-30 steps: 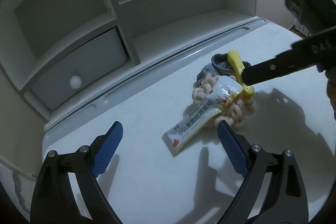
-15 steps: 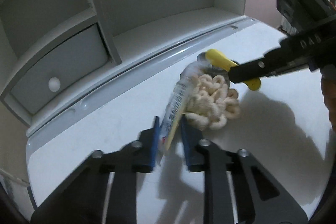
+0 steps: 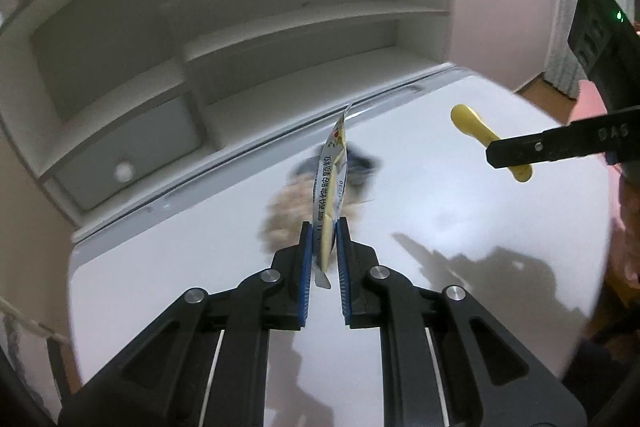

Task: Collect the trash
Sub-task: 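Carry both items over the bin and open both tools to drop them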

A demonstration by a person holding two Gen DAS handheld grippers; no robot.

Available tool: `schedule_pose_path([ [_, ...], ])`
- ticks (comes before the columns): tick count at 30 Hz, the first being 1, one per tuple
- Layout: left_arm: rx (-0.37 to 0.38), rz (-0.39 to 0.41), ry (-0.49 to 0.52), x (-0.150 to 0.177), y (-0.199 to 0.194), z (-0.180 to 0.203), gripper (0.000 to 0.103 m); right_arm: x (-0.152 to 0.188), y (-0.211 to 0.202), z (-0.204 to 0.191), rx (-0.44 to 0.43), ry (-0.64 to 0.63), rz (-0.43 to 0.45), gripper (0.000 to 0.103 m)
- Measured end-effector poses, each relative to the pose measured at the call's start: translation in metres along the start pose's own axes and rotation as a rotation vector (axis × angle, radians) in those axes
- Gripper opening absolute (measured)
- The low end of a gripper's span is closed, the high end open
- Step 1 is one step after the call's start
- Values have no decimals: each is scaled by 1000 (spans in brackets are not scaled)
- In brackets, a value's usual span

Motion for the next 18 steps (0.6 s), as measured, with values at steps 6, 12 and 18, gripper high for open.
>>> schedule_pose_path([
  [6,150,14,59,-23,2,116,11,34,-100,76,207,15,118,12],
  [12,347,39,157,-36,1,256,11,96,-210,174,460,91,223,12],
  [18,529,21,300,-33,10,388,11,178,-295,282,682,262,273,12],
])
Point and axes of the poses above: each gripper's, at about its wrist camera, not at the fingertips, and y roughly the way its jaws point, z to its right, x to its underside, the point moved 4 cm from there along y, roughly the way its jaws point, and after that the axes turned 3 degrees about y, right-handed, at the moved point
